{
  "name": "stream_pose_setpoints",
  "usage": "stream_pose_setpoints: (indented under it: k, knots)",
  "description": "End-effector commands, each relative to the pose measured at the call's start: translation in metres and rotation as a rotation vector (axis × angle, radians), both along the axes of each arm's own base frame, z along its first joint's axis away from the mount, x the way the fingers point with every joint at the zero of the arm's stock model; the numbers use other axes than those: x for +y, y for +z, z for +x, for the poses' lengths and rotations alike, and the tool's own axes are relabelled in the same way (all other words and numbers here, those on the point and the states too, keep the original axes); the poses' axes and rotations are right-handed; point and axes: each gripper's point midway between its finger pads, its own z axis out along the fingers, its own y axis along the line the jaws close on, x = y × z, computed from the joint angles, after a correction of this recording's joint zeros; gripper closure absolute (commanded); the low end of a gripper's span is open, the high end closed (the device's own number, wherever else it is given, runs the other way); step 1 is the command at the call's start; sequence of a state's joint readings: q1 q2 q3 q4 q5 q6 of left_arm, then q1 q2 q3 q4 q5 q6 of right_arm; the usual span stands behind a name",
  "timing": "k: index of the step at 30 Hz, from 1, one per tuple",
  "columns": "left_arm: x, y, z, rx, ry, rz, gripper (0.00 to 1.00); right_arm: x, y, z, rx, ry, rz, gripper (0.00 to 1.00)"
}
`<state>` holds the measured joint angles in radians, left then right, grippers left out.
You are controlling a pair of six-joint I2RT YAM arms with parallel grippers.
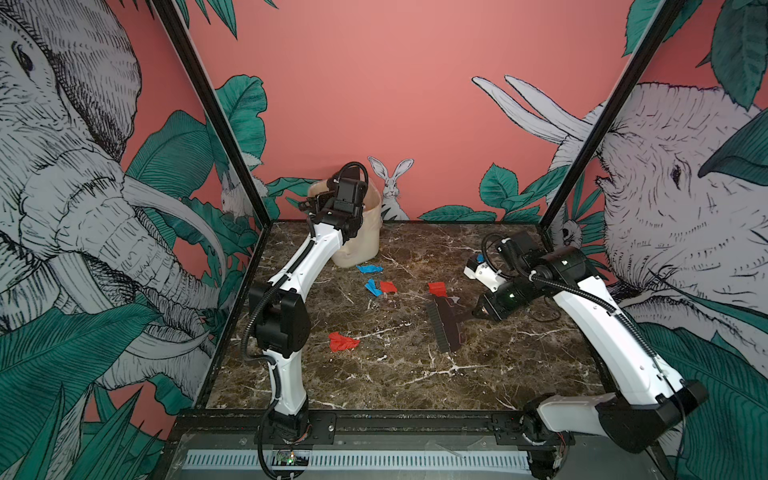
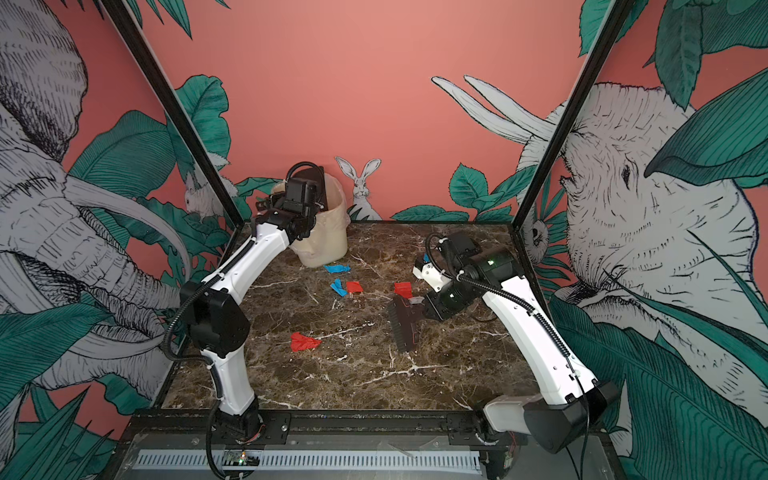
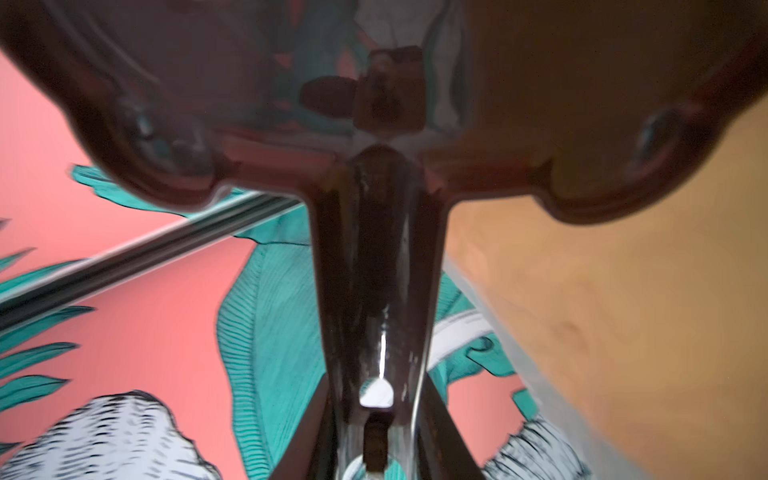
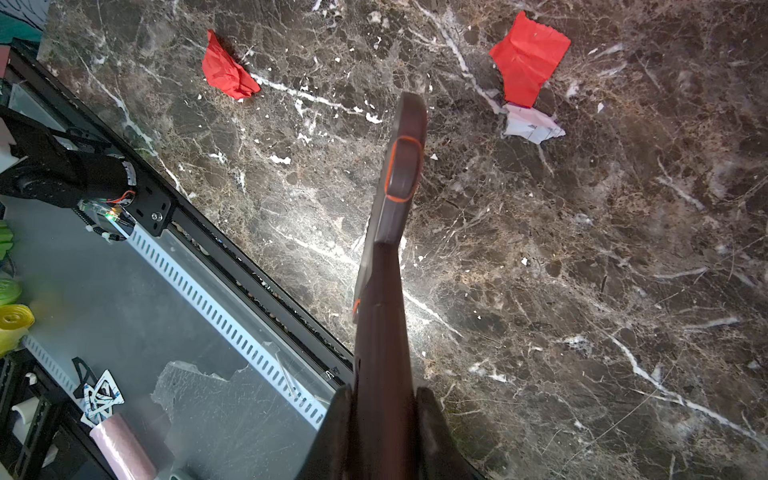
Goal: Sweep away the paper scraps from the table
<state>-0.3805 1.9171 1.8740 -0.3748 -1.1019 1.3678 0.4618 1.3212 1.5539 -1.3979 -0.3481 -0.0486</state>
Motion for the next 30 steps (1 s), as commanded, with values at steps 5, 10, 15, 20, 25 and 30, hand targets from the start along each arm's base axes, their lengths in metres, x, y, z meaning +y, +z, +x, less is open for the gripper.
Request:
stream_pose_setpoints:
  k: [5,10,15,20,25,30]
  knots:
    - [0.008,0.089,-0.019,-0.198,-0.011,0.069,1.0,-0.002,0.005,-0.005,-0.018,0.007,0.014,1.0]
    - [0.011,0.088,-0.024,-0.192,-0.014,0.074,1.0,-0.003,0.005,-0.006,-0.022,0.003,0.01,1.0]
    - [0.017,0.104,-0.036,-0.261,0.015,0.021,1.0,-0.008,0.006,-0.002,-0.045,-0.01,-0.014,1.0]
    - [0.022,0.124,-0.057,-0.356,0.041,-0.142,1.0,-0.021,0.009,0.01,-0.101,-0.036,-0.096,1.0]
    - [0.003,0.136,-0.087,-0.426,-0.015,-0.348,1.0,-0.041,0.014,0.03,-0.184,-0.084,-0.222,1.0]
    - [-0.044,0.114,-0.114,-0.365,-0.114,-0.522,1.0,-0.057,0.015,0.052,-0.246,-0.115,-0.342,1.0]
